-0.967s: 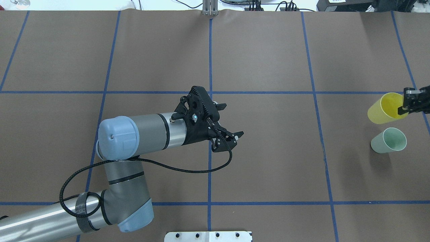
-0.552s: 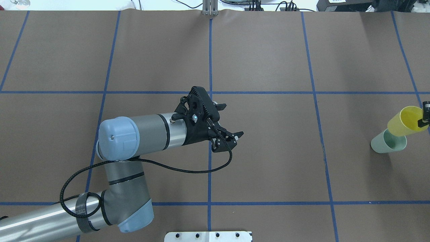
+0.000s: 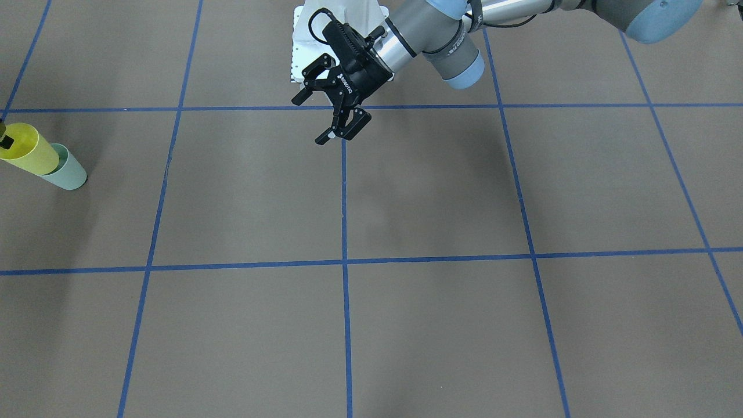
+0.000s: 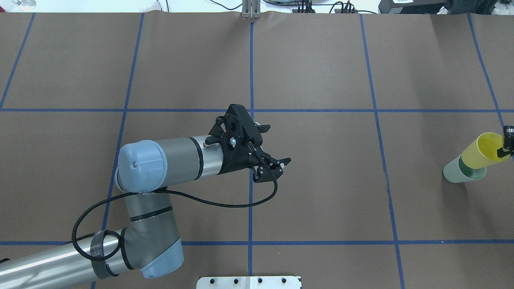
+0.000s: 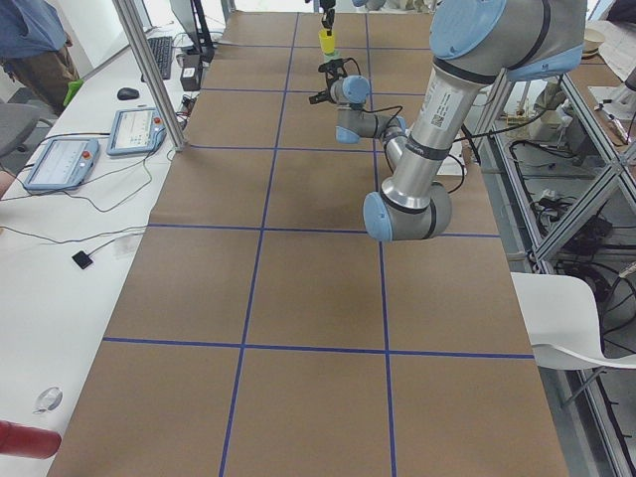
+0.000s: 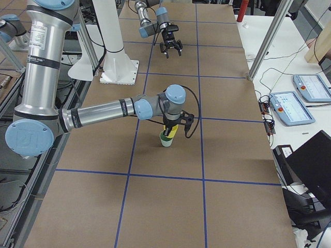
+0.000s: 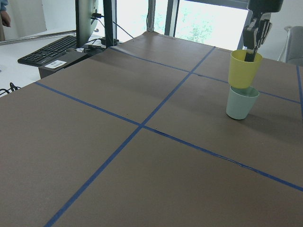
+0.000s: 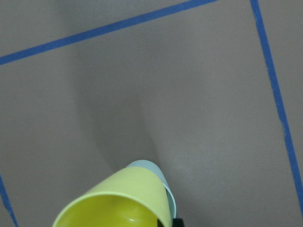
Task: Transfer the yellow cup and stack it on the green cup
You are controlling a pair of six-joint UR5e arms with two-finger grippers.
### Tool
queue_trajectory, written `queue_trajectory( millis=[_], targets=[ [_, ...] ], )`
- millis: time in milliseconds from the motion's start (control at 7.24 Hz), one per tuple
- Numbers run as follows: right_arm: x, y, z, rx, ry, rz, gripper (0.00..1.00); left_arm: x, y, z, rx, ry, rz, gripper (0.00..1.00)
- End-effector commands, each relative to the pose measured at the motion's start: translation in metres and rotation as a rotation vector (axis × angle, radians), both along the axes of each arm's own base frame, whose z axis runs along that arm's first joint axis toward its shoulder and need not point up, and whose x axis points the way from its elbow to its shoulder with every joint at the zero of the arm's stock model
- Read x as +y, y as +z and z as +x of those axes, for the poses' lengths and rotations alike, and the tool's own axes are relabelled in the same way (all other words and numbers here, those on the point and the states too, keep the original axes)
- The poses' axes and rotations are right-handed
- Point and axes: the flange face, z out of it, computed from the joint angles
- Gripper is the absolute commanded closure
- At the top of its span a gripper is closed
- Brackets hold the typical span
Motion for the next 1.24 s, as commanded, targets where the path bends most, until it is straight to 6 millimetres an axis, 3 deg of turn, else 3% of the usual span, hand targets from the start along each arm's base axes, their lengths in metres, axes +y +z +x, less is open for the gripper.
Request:
queue_trajectory(
  millis=[0,1105],
  targets=[
    [0.002,0.004,-0.001,-0.008,-0.007,-0.011,1.00,0.000,0.000,0.000,-0.001,0.001,0.000,0.01],
    [-0.001,0.015,-0.002,-0.004,-0.008,-0.032,1.00,0.002,0.000,0.001,0.001,0.004,-0.001,0.01]
  ],
)
